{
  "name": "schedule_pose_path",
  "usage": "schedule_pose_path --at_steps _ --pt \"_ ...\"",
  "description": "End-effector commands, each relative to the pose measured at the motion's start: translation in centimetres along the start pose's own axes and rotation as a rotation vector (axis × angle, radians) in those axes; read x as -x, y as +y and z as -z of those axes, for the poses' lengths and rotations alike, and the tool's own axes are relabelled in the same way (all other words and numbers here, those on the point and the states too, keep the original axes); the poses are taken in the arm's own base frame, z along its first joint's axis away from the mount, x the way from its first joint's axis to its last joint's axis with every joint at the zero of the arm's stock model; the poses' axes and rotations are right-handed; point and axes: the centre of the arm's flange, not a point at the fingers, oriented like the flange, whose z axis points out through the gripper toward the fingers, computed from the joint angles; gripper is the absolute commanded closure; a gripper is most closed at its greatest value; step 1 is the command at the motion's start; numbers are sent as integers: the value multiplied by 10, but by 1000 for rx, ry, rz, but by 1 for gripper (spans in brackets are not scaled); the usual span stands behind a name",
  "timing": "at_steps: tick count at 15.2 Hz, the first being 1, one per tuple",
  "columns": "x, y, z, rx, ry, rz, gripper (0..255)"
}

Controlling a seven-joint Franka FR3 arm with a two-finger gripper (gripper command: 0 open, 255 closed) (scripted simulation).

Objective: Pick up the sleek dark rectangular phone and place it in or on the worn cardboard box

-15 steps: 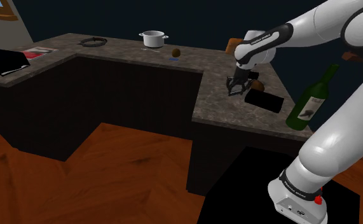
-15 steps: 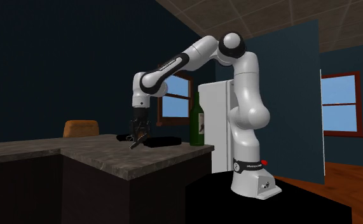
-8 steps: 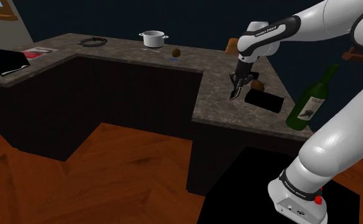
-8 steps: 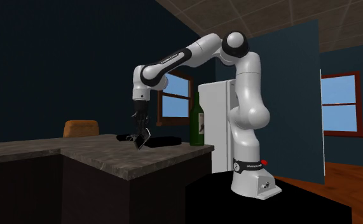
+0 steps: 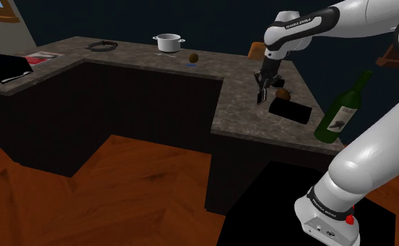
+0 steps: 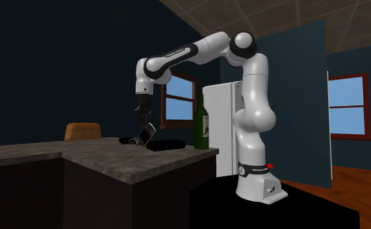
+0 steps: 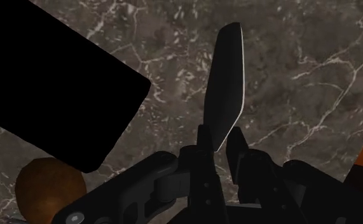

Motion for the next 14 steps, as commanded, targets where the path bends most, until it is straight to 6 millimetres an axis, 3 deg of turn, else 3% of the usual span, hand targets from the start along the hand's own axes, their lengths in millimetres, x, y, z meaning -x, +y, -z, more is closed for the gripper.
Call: schedule_pose_path --at_steps 1,8,14 --pt "0 0 11 0 0 0 255" --pt "1 -2 47 0 0 0 255" --pt "16 76 52 0 0 0 255"
